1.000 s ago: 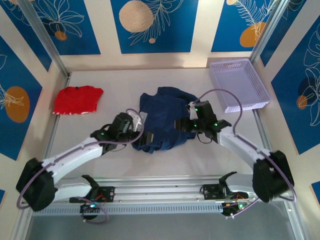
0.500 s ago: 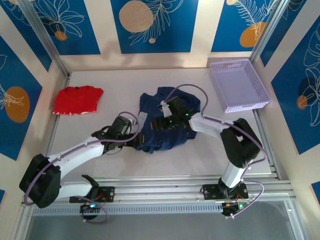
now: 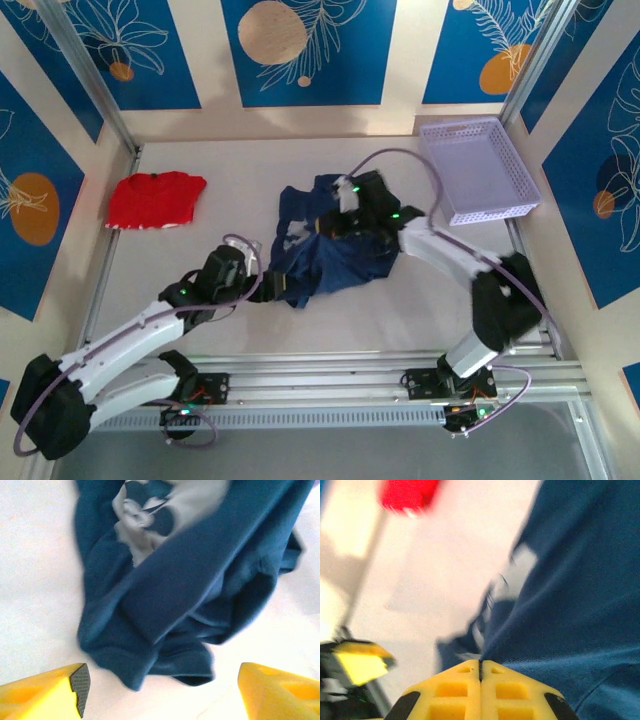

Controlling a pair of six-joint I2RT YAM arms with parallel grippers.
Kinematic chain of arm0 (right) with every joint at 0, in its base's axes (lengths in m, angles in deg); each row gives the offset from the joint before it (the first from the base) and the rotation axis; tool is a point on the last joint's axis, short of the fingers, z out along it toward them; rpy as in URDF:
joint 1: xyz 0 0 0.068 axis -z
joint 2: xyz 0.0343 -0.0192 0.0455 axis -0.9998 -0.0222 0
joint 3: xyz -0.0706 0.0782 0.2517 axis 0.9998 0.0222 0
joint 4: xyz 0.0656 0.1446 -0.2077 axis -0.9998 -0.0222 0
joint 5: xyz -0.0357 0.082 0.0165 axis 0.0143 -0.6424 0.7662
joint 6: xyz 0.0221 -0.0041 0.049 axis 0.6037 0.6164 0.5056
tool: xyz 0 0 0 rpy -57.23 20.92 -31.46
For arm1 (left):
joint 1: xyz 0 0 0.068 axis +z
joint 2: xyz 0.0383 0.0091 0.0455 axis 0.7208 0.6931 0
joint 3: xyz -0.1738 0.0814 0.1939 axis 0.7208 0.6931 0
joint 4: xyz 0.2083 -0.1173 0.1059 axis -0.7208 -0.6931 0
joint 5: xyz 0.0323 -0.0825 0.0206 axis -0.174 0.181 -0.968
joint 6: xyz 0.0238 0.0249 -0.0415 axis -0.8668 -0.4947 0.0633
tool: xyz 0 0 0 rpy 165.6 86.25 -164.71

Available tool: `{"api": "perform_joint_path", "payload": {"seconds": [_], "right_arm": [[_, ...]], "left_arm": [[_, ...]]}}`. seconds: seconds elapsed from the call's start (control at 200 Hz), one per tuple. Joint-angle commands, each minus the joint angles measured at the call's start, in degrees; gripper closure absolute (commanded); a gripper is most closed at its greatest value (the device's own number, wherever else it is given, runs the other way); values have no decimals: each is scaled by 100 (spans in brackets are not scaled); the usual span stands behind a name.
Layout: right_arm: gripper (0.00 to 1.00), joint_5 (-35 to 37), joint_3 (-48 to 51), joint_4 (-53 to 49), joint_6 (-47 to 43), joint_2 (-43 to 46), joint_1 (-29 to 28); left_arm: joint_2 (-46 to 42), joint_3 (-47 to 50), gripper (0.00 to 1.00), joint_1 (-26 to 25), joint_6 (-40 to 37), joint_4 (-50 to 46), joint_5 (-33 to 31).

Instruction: Fold the inside-out t-shirt

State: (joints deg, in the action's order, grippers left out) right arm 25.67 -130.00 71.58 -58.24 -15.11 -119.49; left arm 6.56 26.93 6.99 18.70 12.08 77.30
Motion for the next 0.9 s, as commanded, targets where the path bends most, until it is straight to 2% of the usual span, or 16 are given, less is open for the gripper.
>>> {"api": "perform_joint_path", "payload": {"seconds": [0.0,0.165,0.255,0.37,0.445,0.51,0.55,0.61,0.74,0.78,0.835,0.895], "right_arm": [[100,-663,189,246,500,509,282],[100,-868,274,405,712,624,644],[100,-907,327,438,716,674,788],[100,-907,328,296,635,709,886],[100,-887,344,235,567,706,897],[100,-885,363,197,520,700,895],[100,-851,378,138,462,709,905],[100,-758,398,-15,323,774,921],[100,22,240,-894,-404,923,923],[98,425,158,-1212,-613,879,905],[89,971,49,-1538,-827,740,869],[73,1465,-95,-1811,-961,537,815]], "left_arm": [[33,59,22,-269,-170,679,204],[1056,-445,23,-799,-273,998,-117],[1629,-716,23,-827,-370,1000,-357],[2185,-1014,24,-825,-523,696,-1034],[2428,-1130,24,-830,-701,779,-1221],[2630,-1304,28,-831,-876,911,-1246],[2767,-1386,34,-815,-953,1036,-1287],[3012,-1526,47,-741,-1013,1127,-1259],[3085,-1621,90,-420,-1035,1294,-527],[2913,-1549,99,-301,-996,1377,-231],[2623,-1422,100,-92,-899,1496,341],[2391,-1378,100,111,-719,1497,878]]}}
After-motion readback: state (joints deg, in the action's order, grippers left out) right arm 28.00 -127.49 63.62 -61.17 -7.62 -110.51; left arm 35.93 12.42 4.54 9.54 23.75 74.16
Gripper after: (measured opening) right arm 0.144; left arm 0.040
